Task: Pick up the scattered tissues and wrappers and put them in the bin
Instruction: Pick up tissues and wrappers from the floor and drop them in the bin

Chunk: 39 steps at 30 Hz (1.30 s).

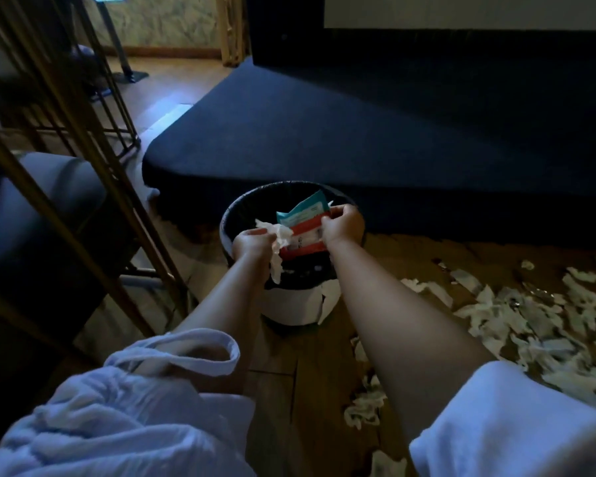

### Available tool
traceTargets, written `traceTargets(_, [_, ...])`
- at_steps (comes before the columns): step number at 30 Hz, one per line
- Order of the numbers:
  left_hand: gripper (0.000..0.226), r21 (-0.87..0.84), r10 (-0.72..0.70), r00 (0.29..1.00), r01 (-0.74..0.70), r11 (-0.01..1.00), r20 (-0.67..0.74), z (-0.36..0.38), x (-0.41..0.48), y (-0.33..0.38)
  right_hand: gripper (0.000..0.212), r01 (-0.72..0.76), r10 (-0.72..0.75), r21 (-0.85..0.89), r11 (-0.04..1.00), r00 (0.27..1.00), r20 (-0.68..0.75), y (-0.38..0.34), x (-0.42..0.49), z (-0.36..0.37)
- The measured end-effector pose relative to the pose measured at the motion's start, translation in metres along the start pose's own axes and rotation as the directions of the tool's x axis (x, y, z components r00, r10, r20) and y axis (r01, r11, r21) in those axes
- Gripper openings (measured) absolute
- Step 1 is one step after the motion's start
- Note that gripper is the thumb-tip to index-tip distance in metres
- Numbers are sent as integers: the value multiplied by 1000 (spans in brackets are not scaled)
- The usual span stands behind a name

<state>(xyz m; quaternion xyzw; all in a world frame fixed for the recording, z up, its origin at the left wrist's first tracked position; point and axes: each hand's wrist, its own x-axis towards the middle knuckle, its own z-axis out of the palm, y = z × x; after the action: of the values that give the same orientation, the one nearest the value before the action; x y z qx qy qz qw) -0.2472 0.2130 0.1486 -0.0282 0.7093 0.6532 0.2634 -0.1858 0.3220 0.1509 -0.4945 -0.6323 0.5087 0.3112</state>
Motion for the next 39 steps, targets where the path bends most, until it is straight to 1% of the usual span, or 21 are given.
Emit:
traceTargets(2, [36, 8, 17, 999, -17, 1000, 39, 0, 5, -5, 22, 59, -55, -55, 997, 996, 75, 6, -4, -1])
traceTargets(3, [37, 12, 32, 998, -33, 999, 45, 0, 6, -8, 23, 91, -82, -74, 993, 990, 115, 8, -6, -3])
traceTargets(5, [36, 22, 58, 997, -59, 998, 42, -2, 3, -12, 22, 106, -91, -74, 992, 978, 186, 13, -10, -8])
traceTargets(8, [32, 54, 136, 991, -136, 989, 10, -4, -10, -22, 20, 81, -80, 2, 997, 974, 213, 23, -23, -24])
traceTargets(12, [27, 108, 255, 967, -251, 962, -20, 0, -48, -37, 16, 59, -92, 128, 990, 959, 269, 36, -55, -66])
traceTargets(14, [27, 151, 304, 953, -303, 941, 15, 4, -74, -52, 17, 84, -127, 156, 984, 950, 286, 50, -75, -94])
traceTargets(17, [28, 237, 353, 930, -366, 900, 98, 15, -119, -87, 17, 117, -146, 108, 987, 935, 324, 89, -101, -135])
traceTargets(20, [26, 241, 291, 934, -337, 910, 206, 23, -153, -141, 14, 112, -111, 18, 994, 931, 347, 142, -121, -168])
traceTargets(22, [26, 322, 184, 946, -267, 908, 265, 24, -172, -187, 11, 92, -63, -68, 993, 934, 352, 181, -130, -186])
traceTargets(24, [29, 404, 90, 945, -218, 888, 313, 20, -189, -237, 14, 65, 4, -173, 983, 927, 374, 218, -139, -204])
traceTargets(27, [29, 537, -3, 931, -208, 817, 364, 14, -208, -307, 18, 81, 88, -355, 931, 897, 433, 273, -156, -229])
traceTargets(29, [34, 579, -109, 926, -132, 805, 362, 9, -216, -346, 20, 100, 139, -463, 881, 879, 455, 309, -165, -240])
traceTargets(30, [42, 599, -164, 921, -88, 796, 352, 6, -218, -366, 21, 108, 164, -509, 854, 873, 460, 326, -168, -244])
traceTargets(31, [55, 636, -213, 921, -48, 770, 327, 5, -220, -382, 22, 119, 181, -547, 828, 867, 463, 343, -170, -247])
traceTargets(32, [72, 690, -257, 923, -13, 724, 287, 5, -224, -397, 21, 127, 196, -578, 806, 864, 464, 359, -172, -249])
traceTargets(33, [89, 750, -301, 922, 19, 662, 243, 7, -229, -408, 20, 135, 203, -600, 789, 863, 462, 372, -174, -250])
traceTargets(34, [100, 801, -322, 925, 34, 598, 201, 9, -232, -420, 19, 143, 204, -617, 774, 866, 457, 382, -174, -250])
traceTargets(35, [105, 851, -326, 930, 29, 525, 170, 13, -236, -428, 19, 150, 202, -631, 761, 870, 450, 390, -174, -249])
traceTargets(37, [99, 920, -286, 949, -13, 392, 136, 21, -247, -440, 24, 204, 169, -650, 732, 870, 463, 398, -174, -244])
traceTargets(38, [93, 929, -271, 954, -23, 369, 131, 22, -250, -446, 31, 256, 142, -646, 720, 856, 497, 399, -174, -240])
traceTargets(39, [86, 919, -249, 961, -17, 393, 124, 23, -252, -446, 40, 309, 116, -629, 713, 833, 541, 399, -173, -236])
